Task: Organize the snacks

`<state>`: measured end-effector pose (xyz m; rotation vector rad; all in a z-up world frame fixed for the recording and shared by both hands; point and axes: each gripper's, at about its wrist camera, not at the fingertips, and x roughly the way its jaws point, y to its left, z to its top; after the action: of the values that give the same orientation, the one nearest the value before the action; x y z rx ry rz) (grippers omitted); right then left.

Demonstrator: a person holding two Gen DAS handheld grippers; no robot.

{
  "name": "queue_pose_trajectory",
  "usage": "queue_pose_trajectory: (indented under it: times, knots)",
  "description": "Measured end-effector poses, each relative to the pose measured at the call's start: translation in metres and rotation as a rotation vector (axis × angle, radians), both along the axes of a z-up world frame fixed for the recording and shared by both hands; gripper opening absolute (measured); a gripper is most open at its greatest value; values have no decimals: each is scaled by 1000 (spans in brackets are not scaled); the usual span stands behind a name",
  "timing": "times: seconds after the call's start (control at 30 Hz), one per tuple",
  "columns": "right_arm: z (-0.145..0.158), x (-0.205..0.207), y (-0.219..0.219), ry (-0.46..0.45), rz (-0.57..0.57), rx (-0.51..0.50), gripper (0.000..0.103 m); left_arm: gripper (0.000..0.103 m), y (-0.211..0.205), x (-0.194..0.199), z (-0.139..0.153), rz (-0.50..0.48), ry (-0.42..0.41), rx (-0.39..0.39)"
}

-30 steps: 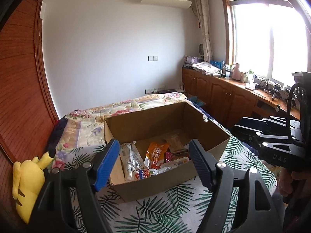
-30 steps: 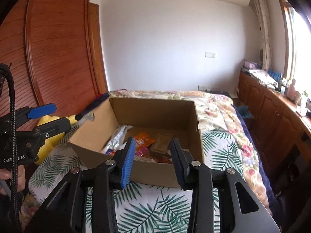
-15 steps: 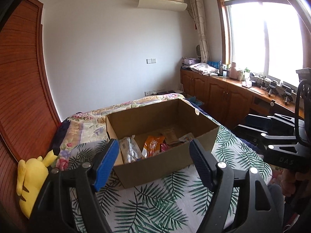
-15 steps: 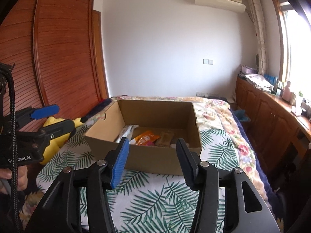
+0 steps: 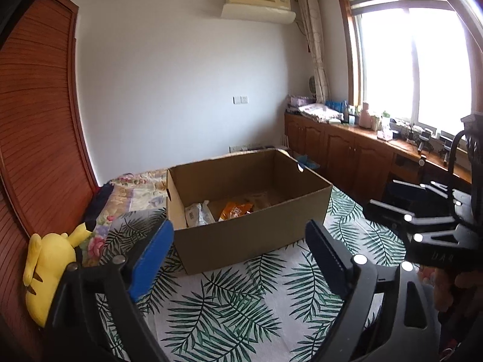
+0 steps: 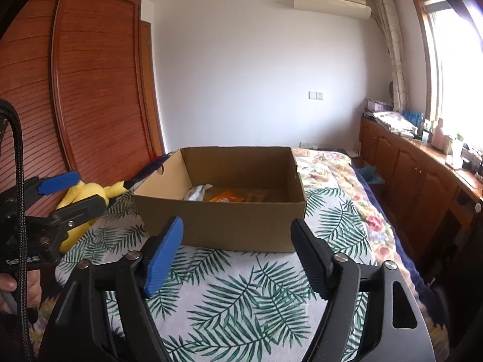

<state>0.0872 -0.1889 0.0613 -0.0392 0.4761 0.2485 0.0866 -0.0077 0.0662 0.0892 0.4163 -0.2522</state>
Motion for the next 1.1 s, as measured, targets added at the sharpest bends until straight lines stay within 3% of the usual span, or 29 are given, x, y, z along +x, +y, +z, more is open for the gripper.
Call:
queue_pose_trajectory:
  times: [0.1,0.2,0.3,0.33,0.73,1.1]
  knots:
    - [-5,-5,0,-4,-3,-3,85,94,0,-6,-1,8,-7,-7]
    - [-10,-10,-1,-4,-10,-2,90,103,0,-12,-3,16,-12,-18]
    - [-14,-14,-3,-9,-17,9,96,103,1,-17,-5,40,-25,-18]
    - [-15,-15,-3,-9,-19,12,102,103,1,-19,-6,44,-26,-18]
    - [-19,-35,-7,-24,-59,8,103,103,7,-40,-17,104,-19,-38]
    - [-20,-61,0,-54,-60,-22,103,103,8,-59,-35,112,39,-60]
